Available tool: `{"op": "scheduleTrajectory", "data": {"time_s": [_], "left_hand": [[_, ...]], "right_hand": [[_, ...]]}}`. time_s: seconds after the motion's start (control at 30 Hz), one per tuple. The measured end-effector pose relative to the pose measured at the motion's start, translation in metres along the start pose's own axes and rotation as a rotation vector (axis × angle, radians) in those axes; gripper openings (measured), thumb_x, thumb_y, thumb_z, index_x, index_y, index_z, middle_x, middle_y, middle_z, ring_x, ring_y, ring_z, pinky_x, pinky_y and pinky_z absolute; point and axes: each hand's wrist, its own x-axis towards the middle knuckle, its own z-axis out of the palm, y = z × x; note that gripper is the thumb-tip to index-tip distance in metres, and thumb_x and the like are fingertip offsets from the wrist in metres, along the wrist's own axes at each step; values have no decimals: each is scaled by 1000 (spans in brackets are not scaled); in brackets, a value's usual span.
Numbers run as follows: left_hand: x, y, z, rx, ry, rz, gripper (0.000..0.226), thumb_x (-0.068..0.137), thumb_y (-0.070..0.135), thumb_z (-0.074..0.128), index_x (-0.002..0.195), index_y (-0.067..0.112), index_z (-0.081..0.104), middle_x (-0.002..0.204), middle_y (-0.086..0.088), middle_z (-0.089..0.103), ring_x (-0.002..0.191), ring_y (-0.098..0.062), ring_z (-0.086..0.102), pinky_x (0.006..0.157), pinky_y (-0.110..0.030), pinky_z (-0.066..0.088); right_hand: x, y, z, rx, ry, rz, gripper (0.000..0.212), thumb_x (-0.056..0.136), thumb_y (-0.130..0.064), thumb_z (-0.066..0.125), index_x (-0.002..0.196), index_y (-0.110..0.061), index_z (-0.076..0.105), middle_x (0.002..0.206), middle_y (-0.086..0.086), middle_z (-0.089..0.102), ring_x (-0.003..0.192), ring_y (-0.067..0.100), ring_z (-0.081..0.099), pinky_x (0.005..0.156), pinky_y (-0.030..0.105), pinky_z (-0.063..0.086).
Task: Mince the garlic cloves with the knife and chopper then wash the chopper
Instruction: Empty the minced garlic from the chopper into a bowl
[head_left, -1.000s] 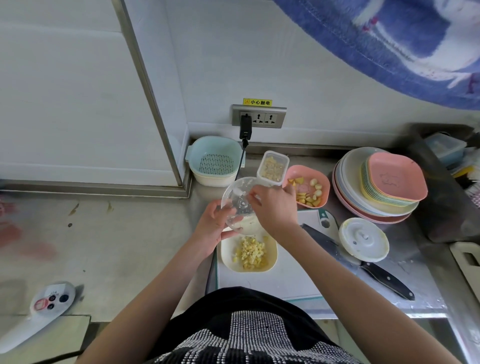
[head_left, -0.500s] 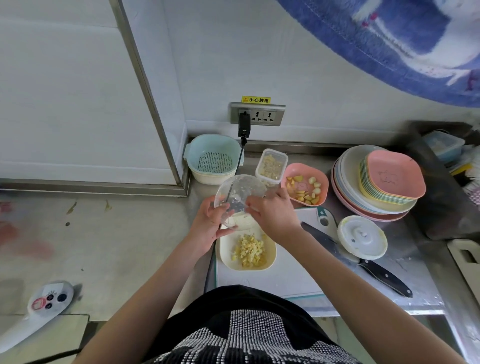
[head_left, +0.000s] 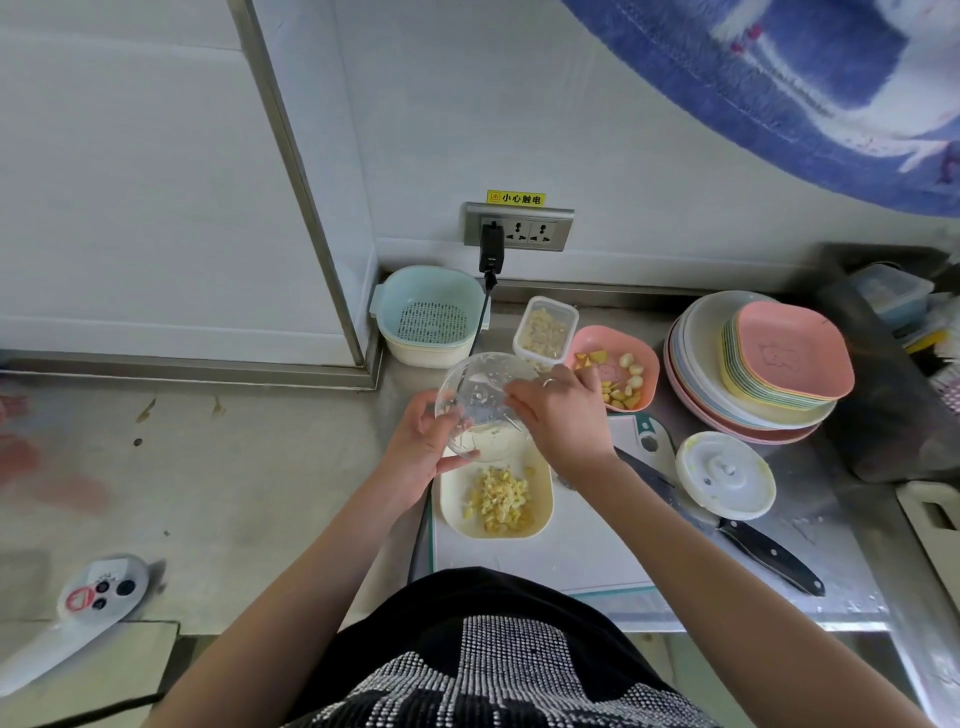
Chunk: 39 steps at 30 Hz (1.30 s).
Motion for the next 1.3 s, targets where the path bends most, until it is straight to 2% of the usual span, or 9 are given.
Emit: {"op": "scheduleTrajectory", "data": {"time_s": [0.2, 0.27, 0.47, 0.7, 0.87, 0.97, 1.1, 1.17, 1.3], "left_hand": [[0, -3, -2, 80, -34, 55, 34, 93, 6, 56, 125, 13, 46, 129, -3, 57, 122, -20, 54, 83, -47, 57], [0, -5, -5, 107, -31, 70, 33, 92, 5, 57, 122, 15, 47, 130, -1, 56, 125, -19, 52, 82, -45, 58], [-4, -4, 4, 113, -75, 97, 30, 93, 4, 56, 115, 22, 46, 122, 5, 58, 119, -16, 55, 85, -43, 57], [-3, -8, -10, 267, -60, 187, 32, 94, 7, 57, 121, 17, 44, 125, 0, 57, 106, -11, 58, 82, -38, 57], [-1, -16, -14, 462, -39, 347, 37, 89, 9, 63, 119, 24, 46, 121, 6, 57, 105, -9, 59, 85, -38, 54], [-3, -19, -13, 736, -18, 559, 48, 82, 8, 71, 123, 21, 50, 116, 13, 59, 111, -6, 56, 92, -27, 47], [-4, -20, -11, 734, 67, 618, 49, 82, 6, 69, 125, 15, 50, 119, 4, 59, 109, -12, 57, 83, -16, 49], [-7, -15, -7, 522, 159, 450, 40, 88, 7, 64, 123, 15, 47, 119, -5, 57, 104, -23, 61, 72, -18, 55], [-10, -2, -13, 166, 262, 100, 22, 98, 19, 45, 117, 7, 47, 106, -11, 61, 88, -26, 66, 67, -37, 59]], "right_hand": [[-6, 17, 1, 61, -368, -168, 18, 92, -33, 57, 102, -27, 71, 93, 5, 66, 104, 24, 51, 92, 34, 22], [-9, 27, 1, 79, -384, -151, 22, 92, -39, 56, 109, -32, 69, 102, 1, 66, 111, 20, 48, 97, 34, 21], [-3, 12, 6, 71, -148, -95, 8, 79, -29, 67, 78, -25, 74, 65, -2, 69, 78, 27, 59, 75, 33, 22], [-34, 29, 2, 110, -349, -167, 18, 89, -32, 63, 100, -25, 75, 92, 2, 70, 100, 26, 53, 91, 36, 31], [-47, 37, 3, 131, -189, -84, 15, 83, -32, 63, 84, -24, 76, 67, -4, 68, 84, 27, 61, 77, 30, 23], [-52, 31, 7, 89, -268, -103, 20, 92, -34, 56, 94, -24, 73, 78, -3, 70, 85, 24, 57, 75, 30, 21], [-58, 36, 7, 147, -215, 52, 21, 90, -35, 56, 87, -22, 72, 70, -2, 67, 75, 25, 58, 74, 33, 26], [-62, 32, 5, 308, -278, 181, 17, 92, -34, 58, 90, -23, 71, 70, -4, 63, 75, 20, 55, 77, 32, 31], [-70, 36, 4, 813, -146, 762, 23, 90, -30, 60, 74, -13, 61, 58, -1, 58, 50, 12, 52, 50, 24, 38]]}}
